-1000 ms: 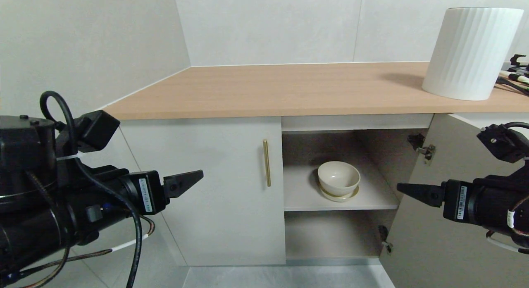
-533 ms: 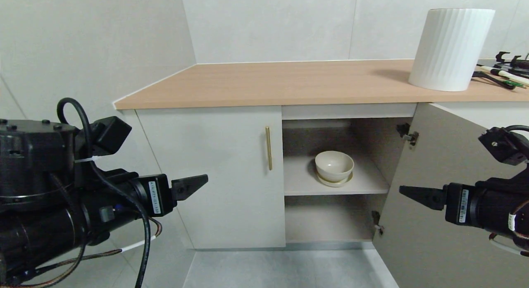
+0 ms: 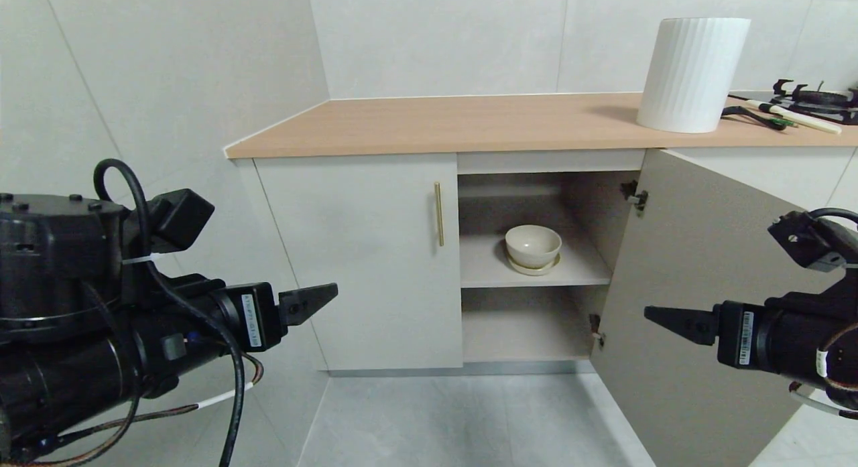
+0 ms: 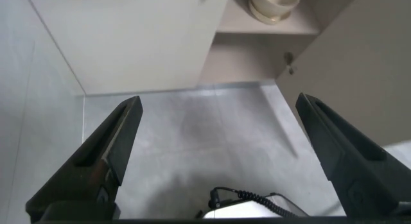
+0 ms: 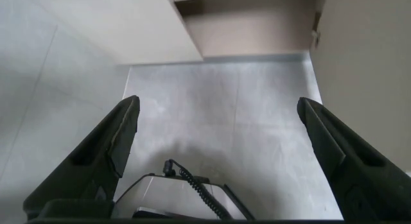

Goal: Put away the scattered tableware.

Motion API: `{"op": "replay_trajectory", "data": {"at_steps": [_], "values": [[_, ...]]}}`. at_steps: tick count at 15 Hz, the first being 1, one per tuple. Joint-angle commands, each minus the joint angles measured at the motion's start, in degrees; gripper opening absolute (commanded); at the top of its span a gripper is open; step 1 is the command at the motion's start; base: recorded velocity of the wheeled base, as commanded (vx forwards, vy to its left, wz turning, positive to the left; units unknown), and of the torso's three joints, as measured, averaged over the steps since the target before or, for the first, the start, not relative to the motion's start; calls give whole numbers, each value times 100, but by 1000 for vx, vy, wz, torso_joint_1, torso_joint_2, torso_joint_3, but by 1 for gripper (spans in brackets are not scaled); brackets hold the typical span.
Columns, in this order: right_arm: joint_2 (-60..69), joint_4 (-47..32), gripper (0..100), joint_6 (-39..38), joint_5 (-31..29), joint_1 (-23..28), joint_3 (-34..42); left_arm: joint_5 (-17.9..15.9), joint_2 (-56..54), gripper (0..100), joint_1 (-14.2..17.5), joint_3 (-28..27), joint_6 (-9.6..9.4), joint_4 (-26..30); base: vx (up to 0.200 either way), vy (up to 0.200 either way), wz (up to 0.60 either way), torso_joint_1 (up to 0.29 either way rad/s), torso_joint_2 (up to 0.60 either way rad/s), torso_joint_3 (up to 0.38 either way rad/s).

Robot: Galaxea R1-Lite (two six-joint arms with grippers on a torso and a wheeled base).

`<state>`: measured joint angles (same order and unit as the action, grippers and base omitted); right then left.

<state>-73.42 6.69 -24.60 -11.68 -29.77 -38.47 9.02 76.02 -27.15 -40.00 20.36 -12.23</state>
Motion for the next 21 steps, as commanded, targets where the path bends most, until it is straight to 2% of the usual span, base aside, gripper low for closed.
{"op": "replay_trajectory", "data": {"at_steps": [1, 13, 21], "values": [[-40, 7, 100, -1, -1, -3, -2, 3, 9, 100, -1, 1, 3, 1, -200, 0, 0, 2, 2, -2], [-5, -1, 100, -1, -1, -3, -11, 3, 9, 100, -10, 62, -41, 1, 0, 0, 0, 0, 0, 0], [74, -1487, 100, -1, -1, 6, -486, 3, 9, 100, -19, 62, -41, -8, 0, -200, 0, 3, 3, 2]]}}
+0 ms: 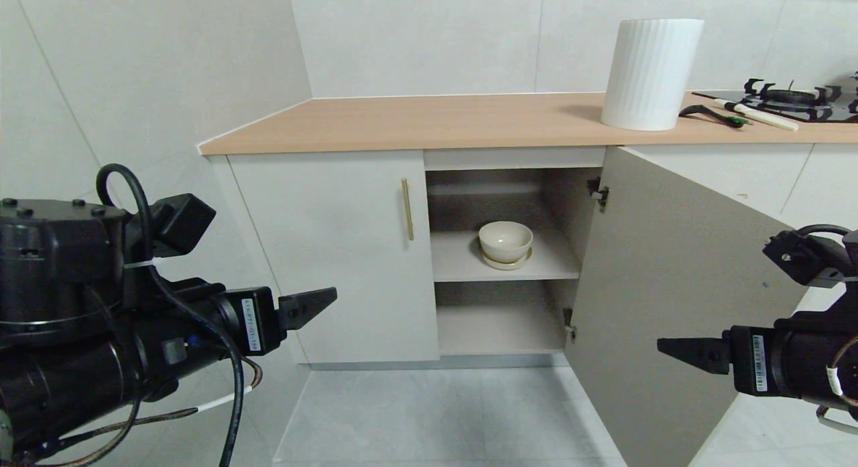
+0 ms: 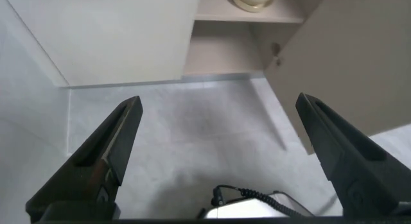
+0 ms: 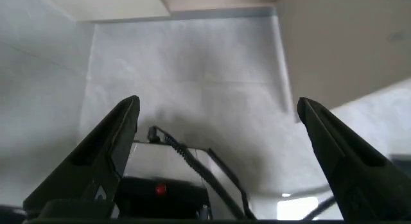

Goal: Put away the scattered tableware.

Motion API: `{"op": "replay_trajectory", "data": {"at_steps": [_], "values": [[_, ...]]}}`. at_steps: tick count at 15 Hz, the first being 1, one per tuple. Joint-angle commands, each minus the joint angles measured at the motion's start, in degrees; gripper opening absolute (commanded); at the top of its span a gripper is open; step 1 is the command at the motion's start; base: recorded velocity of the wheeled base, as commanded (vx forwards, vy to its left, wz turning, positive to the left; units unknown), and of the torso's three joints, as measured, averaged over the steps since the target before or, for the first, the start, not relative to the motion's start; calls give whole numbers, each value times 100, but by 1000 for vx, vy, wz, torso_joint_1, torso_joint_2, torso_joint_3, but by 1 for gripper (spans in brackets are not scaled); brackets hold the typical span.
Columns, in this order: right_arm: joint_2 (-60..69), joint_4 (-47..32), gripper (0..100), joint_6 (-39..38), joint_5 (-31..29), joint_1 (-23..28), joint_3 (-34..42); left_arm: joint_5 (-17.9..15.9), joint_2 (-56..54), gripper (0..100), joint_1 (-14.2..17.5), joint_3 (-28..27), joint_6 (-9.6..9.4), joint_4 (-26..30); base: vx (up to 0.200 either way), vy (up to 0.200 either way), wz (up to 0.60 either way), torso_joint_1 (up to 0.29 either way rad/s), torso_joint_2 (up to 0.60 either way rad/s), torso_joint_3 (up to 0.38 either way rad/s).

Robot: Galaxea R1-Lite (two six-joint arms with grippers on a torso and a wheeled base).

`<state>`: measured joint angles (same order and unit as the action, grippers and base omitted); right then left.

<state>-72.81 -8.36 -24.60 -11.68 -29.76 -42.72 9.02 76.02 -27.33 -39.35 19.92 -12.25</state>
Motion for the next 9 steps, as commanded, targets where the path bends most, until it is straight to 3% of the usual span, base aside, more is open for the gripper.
{"op": "replay_trajectory", "data": {"at_steps": [1, 2, 6, 9], "values": [[30, -192, 100, -1, -1, 14, -132, -6, 9, 100, 0, -2, 3, -5, 0, -200, 0, 7, -2, 2], [30, -359, 100, -1, -10, 31, -220, 3, 9, 100, 0, -2, 3, -5, 0, -200, 0, -2, -7, 2], [312, -1537, 100, 439, -247, 234, -510, -6, 0, 100, 0, 6, 3, -5, 0, 0, 0, 0, 0, 0], [321, -1572, 100, 641, -854, 682, -580, -6, 0, 100, 0, 6, 3, -5, 0, 0, 0, 0, 0, 0]]}}
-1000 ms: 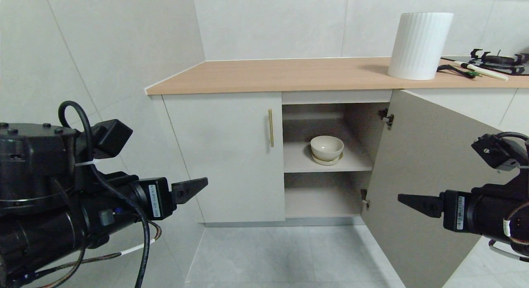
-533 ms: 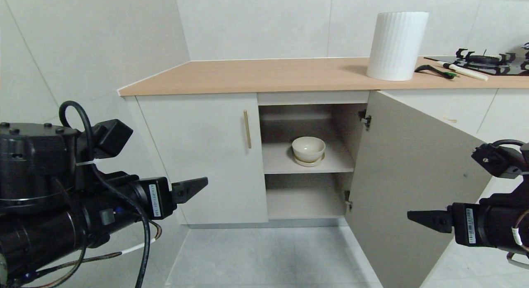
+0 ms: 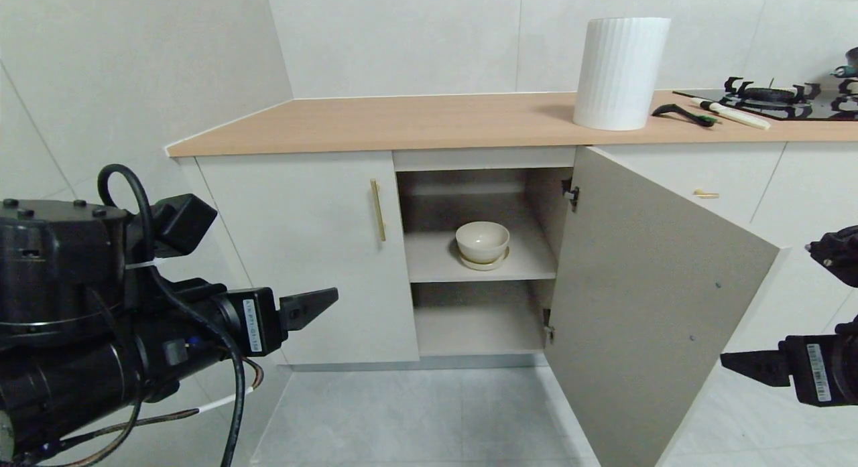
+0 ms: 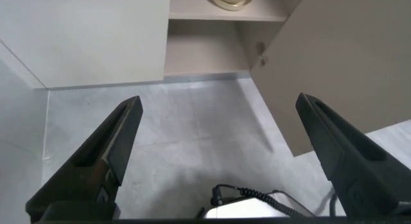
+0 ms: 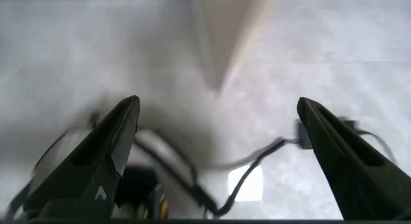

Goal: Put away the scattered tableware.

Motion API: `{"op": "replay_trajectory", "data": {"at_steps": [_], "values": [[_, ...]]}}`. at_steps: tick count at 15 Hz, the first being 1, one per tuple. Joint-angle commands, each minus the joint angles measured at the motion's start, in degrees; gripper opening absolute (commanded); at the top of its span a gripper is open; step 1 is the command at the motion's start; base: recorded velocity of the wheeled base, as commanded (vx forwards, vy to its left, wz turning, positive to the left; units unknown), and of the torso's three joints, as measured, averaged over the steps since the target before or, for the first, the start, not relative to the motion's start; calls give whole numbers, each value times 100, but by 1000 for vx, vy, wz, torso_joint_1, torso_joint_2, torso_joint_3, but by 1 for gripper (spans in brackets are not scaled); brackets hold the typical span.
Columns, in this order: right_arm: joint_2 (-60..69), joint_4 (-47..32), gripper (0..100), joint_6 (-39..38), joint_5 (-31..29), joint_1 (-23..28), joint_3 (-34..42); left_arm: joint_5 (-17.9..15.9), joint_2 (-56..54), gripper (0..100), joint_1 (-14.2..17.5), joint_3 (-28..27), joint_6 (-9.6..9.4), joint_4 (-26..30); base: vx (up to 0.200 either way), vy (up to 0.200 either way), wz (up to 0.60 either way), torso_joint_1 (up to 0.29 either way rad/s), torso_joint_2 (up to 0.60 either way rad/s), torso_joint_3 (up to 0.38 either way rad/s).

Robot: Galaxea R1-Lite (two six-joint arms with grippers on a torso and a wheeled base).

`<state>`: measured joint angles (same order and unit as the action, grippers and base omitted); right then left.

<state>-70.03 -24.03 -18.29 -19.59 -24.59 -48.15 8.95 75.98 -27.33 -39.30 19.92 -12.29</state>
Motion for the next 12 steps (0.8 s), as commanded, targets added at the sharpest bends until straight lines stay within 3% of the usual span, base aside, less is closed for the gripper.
{"op": "replay_trajectory", "data": {"at_steps": [1, 6, 8, 12], "values": [[104, 30, 100, 405, -168, 763, -45, 2, 4, 100, 0, 2, 3, -2, 0, 0, 0, 0, 0, 0], [87, 487, 100, 1249, -124, 2476, -107, 2, 13, 100, 0, 2, 3, -2, 0, 0, 0, 0, 0, 0], [-107, 882, 100, 1372, -98, 2766, -36, 2, 13, 100, 0, 2, 3, -2, 0, 0, 0, 0, 0, 0], [-898, 1621, 100, 1257, -62, 2881, 140, -7, 4, 100, 0, -7, 12, -2, 0, 0, 0, 0, 0, 0]]}}
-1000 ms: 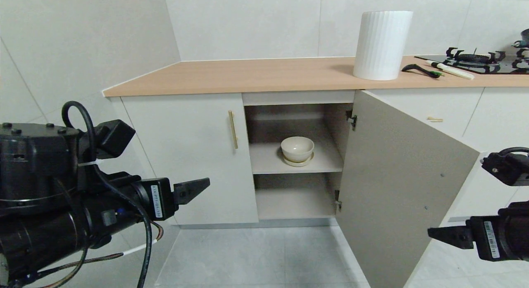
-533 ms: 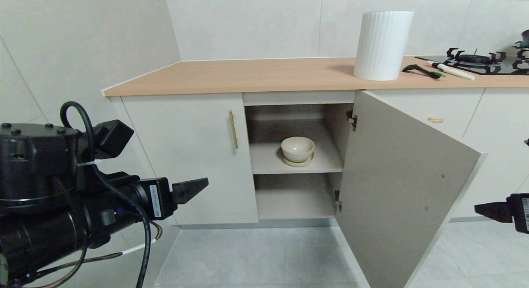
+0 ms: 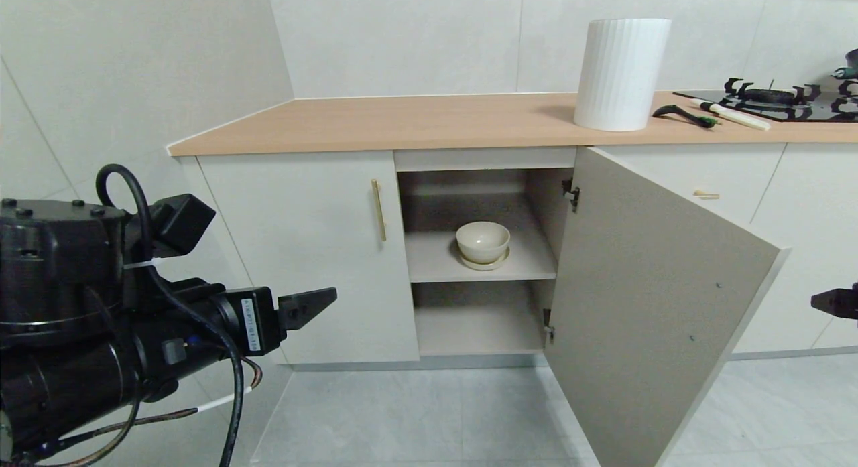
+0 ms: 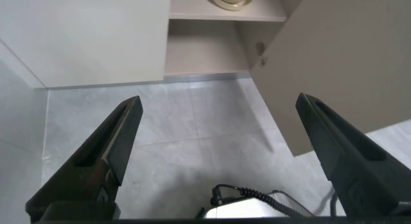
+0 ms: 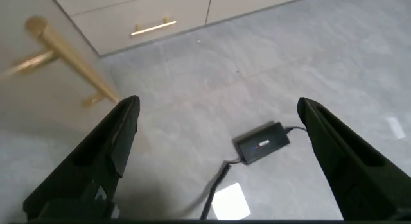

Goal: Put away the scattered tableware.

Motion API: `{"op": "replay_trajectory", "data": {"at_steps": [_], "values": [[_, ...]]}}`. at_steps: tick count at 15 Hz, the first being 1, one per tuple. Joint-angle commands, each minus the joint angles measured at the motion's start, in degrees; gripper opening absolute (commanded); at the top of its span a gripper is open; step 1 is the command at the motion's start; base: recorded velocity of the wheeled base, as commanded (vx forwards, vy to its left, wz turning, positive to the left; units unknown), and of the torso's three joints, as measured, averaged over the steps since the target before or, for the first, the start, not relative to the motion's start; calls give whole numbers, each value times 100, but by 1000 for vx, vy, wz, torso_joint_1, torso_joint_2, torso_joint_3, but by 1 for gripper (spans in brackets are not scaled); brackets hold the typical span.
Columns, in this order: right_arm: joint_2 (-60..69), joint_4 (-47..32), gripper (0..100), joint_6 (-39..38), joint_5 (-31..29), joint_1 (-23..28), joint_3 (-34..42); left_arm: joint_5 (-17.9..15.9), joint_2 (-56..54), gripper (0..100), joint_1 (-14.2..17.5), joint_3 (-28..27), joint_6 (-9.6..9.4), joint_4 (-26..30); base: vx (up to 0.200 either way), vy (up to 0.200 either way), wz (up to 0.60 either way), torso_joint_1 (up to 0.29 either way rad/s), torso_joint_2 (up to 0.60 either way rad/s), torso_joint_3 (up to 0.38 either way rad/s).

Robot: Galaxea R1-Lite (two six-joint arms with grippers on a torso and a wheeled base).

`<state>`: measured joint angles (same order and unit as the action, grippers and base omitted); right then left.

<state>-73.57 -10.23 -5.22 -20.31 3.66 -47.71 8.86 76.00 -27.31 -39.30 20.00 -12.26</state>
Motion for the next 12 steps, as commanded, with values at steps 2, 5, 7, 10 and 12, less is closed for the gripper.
{"op": "replay_trajectory", "data": {"at_steps": [2, 5, 7, 10, 12], "values": [[-790, 829, 100, -155, 89, 21, 307, 1, 12, 100, -3, -7, 3, -4, 0, 0, 0, 0, 0, 0], [-931, 1234, 100, -243, 238, -120, 438, 1, 3, 100, 6, -7, 3, -4, 0, 0, 0, 0, 0, 0], [-1133, 1260, 100, -603, 256, -357, 438, 1, 12, 100, -3, -7, 3, -4, 0, 0, 0, 0, 0, 0], [-1221, 1260, 100, -911, 308, -691, 438, 1, 3, 100, -3, -7, 3, -13, 0, 0, 0, 0, 0, 0], [-1212, 1251, 100, -1078, 431, -858, 447, 1, -6, 100, -3, -7, 3, -13, 0, 0, 0, 0, 0, 0]]}}
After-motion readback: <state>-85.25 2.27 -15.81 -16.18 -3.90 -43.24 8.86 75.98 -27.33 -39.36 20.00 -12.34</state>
